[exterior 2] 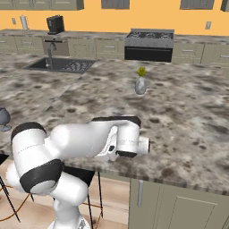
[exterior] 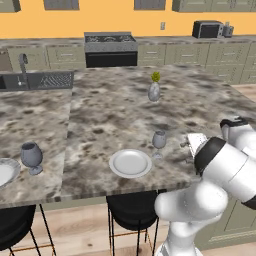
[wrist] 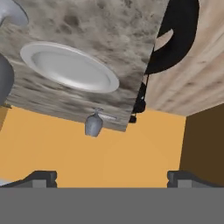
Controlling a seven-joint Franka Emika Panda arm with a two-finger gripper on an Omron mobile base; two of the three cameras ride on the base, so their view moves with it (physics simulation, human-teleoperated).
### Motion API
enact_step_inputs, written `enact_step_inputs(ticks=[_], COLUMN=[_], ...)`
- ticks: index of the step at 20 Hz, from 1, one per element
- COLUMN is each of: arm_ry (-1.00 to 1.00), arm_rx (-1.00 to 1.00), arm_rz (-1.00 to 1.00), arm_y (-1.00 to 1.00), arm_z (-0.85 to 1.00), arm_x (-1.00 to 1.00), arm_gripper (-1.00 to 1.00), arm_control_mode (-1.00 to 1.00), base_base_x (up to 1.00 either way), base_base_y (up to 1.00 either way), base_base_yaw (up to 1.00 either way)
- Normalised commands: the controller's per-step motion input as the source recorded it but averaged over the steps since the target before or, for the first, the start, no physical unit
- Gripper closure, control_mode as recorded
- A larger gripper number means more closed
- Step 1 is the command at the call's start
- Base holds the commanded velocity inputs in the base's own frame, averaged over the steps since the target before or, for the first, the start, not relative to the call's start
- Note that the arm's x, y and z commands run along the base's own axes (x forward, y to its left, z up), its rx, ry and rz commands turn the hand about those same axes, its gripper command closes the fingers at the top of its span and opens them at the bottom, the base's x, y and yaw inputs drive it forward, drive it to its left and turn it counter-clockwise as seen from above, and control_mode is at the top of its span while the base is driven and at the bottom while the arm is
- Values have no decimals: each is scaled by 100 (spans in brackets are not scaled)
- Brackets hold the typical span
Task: Retrieve the wine glasses from the counter and place one next to each plate.
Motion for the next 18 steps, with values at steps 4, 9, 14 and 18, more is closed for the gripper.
enact_step_inputs(ticks=[4, 9, 14, 18], arm_ry=[0, 0, -7, -13], arm_rx=[2, 1, 0, 0], arm_rz=[1, 2, 9, 14], arm_y=[20, 30, 37, 43], arm_z=[100, 100, 100, 100], arm_x=[-35, -42, -70, -77], arm_gripper=[-100, -100, -100, -100], arm_control_mode=[-100, -100, -100, -100], base_base_x=[0, 0, 0, 0], base_base_y=[0, 0, 0, 0], base_base_yaw=[0, 0, 0, 0])
